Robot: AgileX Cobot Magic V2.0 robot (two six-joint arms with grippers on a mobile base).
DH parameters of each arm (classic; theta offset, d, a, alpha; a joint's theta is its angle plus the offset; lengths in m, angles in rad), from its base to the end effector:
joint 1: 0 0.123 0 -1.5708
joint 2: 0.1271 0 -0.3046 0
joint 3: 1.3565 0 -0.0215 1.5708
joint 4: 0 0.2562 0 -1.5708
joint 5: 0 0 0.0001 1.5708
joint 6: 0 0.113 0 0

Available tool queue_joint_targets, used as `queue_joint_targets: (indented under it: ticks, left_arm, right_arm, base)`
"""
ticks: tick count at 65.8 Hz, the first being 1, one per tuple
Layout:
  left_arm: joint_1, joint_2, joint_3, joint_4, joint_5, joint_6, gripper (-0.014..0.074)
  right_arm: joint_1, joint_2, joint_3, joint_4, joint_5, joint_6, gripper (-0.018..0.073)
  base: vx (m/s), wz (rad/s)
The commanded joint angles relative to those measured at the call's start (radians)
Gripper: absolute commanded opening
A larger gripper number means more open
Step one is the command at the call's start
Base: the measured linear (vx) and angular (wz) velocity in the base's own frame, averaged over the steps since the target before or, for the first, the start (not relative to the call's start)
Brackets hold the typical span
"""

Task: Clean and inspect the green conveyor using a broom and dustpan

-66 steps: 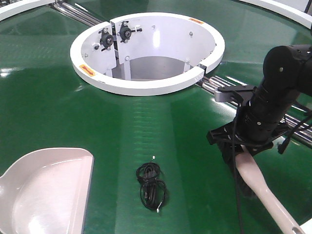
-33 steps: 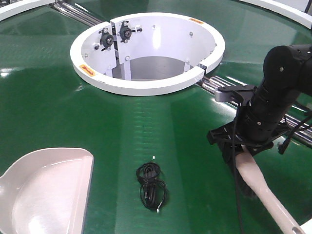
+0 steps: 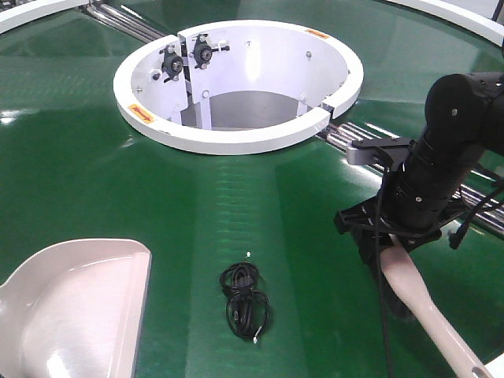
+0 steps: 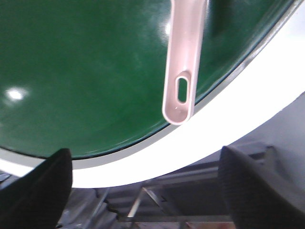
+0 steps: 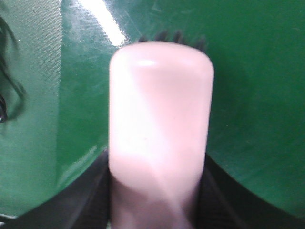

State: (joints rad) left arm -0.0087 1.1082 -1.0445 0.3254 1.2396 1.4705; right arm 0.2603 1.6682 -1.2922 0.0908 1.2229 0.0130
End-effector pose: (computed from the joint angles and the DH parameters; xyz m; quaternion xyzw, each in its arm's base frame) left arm 0.1946 0.0325 0.3377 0.6730 0.7008 0.2354 0.0228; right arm 0.3128 0.0933 0.2552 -0.1091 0.9927 0.0467 0.0234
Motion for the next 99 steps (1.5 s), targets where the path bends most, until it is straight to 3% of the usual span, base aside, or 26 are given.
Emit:
queue_joint_targets:
  ticks: [1, 18, 45, 66, 99]
  left_arm:
    - [-0.005, 0.058, -0.034, 0.052, 0.006, -0.046, 0.0573]
    - [0.068, 0.218, -0.034, 0.020, 0.006, -0.070, 0.0573]
    - [0.127, 0.370, -0.034, 0.007, 0.006, -0.070, 0.0573]
    - [0.147, 0.421, -0.034, 0.007, -0.076, -0.070, 0.0573]
    - [0.160, 0.482, -0.034, 0.029, -0.057, -0.070, 0.0563]
  right_arm:
    - [-0.006, -0.043, -0.026, 0.008, 0.049, -0.003, -0.0006]
    - [-0.006, -0.043, -0.026, 0.008, 0.049, -0.003, -0.0006]
    - [-0.006, -0.043, -0.026, 0.008, 0.049, -0.003, -0.0006]
    - [-0.006, -0.043, -0.026, 0.008, 0.049, -0.003, -0.0006]
    - [-0.006, -0.043, -0.026, 0.008, 0.049, -0.003, -0.0006]
  base:
    - [0.00, 0.00]
    - [0.00, 0.00]
    - [0.00, 0.00]
    - [0.00, 0.00]
    - [0.00, 0.00]
